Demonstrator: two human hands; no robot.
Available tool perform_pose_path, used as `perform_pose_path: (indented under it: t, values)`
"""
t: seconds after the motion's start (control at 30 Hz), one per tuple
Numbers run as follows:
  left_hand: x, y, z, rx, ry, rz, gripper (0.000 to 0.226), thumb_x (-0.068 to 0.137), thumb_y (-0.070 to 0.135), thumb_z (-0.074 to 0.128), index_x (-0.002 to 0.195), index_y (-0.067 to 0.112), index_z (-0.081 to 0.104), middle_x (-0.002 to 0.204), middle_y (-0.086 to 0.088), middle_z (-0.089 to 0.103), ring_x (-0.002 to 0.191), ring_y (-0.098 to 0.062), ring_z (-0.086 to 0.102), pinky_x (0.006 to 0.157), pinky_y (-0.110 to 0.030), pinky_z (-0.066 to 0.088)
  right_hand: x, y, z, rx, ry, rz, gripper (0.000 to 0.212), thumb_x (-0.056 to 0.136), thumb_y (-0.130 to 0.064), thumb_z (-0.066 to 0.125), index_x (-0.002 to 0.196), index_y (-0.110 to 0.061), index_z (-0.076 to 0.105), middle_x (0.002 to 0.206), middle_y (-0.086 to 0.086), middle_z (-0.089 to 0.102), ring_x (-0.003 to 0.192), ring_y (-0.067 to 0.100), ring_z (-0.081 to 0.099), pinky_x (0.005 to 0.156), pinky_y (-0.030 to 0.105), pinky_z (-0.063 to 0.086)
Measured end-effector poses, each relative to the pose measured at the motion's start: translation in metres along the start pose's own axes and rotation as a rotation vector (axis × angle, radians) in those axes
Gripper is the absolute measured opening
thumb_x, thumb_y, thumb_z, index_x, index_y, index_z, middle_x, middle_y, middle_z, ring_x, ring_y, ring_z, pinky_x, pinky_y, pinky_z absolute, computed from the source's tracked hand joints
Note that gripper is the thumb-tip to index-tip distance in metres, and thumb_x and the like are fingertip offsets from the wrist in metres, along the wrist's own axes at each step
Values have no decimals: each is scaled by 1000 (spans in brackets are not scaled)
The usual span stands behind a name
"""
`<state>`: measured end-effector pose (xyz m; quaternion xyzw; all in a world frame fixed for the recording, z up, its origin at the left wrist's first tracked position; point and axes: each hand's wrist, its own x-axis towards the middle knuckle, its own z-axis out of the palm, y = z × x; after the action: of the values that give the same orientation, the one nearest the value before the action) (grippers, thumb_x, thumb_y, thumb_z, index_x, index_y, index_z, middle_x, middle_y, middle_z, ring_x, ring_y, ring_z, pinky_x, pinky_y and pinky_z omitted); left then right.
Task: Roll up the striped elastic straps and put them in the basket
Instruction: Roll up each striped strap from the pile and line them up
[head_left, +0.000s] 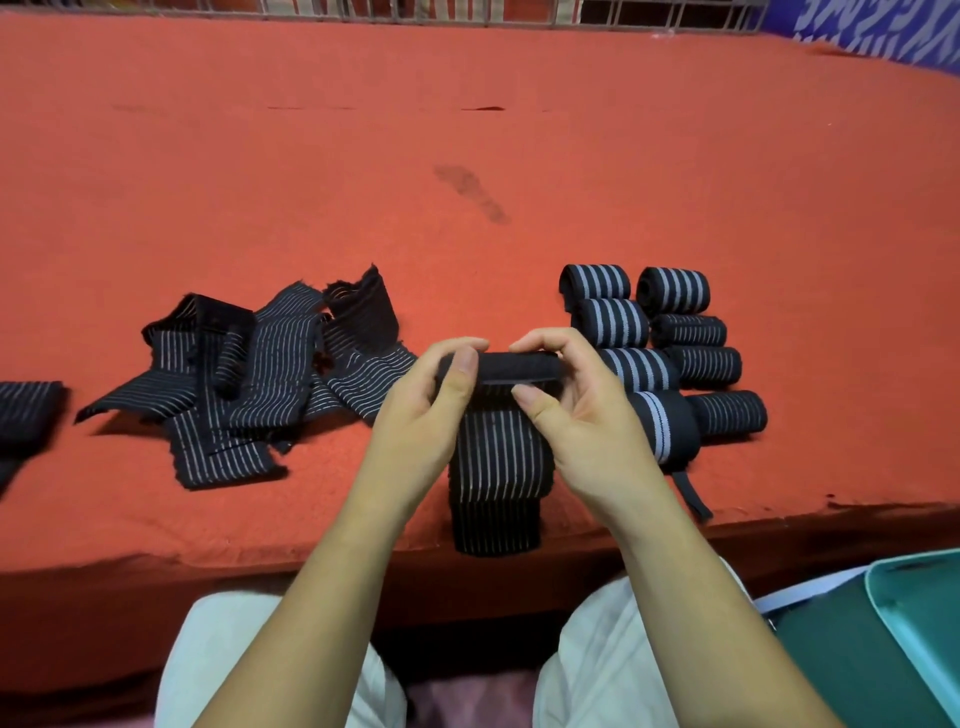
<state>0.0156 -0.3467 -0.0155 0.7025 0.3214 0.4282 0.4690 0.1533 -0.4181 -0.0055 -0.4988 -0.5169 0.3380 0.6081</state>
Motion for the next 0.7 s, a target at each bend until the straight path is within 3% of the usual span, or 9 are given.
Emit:
perform_pose_path:
  t: [0.07,0.17,0.27,0.33,0.43,0.5,0.6,0.67,0.7]
  values:
    - [1,-2,0,-30,38,-13,44,89,60,49,108,26,71,99,14,72,93,0,65,81,-18,47,-1,0,0,11,-8,16,26,94,8,54,116,-7,55,106,6,60,101,16,58,97,37,49]
    - [1,-6,-1,-92,44,13,35,93,50,53,113,26,68,106,7,72,101,-11,67,92,-34,51,-3,-4,3,47,-16,96,30,99,-9,59,128,-17,55,117,8,65,111,20,63,101,36,51]
    - [-2,-9,-2,-106,10,81,32,96,28,56,126,21,62,118,3,68,110,-12,63,100,-31,47,-2,-4,4,-40,-8,170,32,102,-34,52,133,-31,51,122,-4,66,113,7,64,102,30,50]
    - [-2,-12,-2,-64,-25,143,39,94,17,55,132,21,59,117,0,64,108,-14,60,97,-27,44,-1,0,4,-121,23,158,31,101,-43,51,131,-37,52,123,-8,65,115,5,62,105,39,48]
    - [-1,-14,-5,19,-29,216,48,90,5,55,134,25,60,102,5,56,94,-12,54,83,-22,41,0,4,4,-147,32,123,35,95,-39,56,128,-30,54,120,-4,65,114,13,63,104,48,47]
    - [-2,-13,-5,27,-39,236,51,90,3,55,135,24,58,106,5,55,97,-10,53,84,-21,41,0,4,3,-112,31,96,31,94,-27,58,124,-20,55,116,6,65,110,22,64,102,52,48]
    - [-3,-14,-4,-141,-104,140,46,96,25,57,142,30,51,125,-2,57,114,-10,54,103,-30,43,0,2,-2,-19,21,74,24,98,-4,56,121,-10,54,112,14,63,101,20,64,98,48,52]
    - [-3,-12,0,-185,-88,5,48,95,57,50,140,39,50,131,-5,59,123,-14,54,111,-46,40,-2,-1,-3,-5,0,55,28,96,8,53,119,-9,53,104,4,62,93,10,63,90,37,55]
    - [-2,-9,1,-149,-68,-51,52,93,69,42,135,40,54,127,3,62,123,-15,57,110,-45,41,-2,-3,-3,-6,-8,47,31,95,12,52,117,-10,53,101,-1,61,91,8,62,88,36,54]
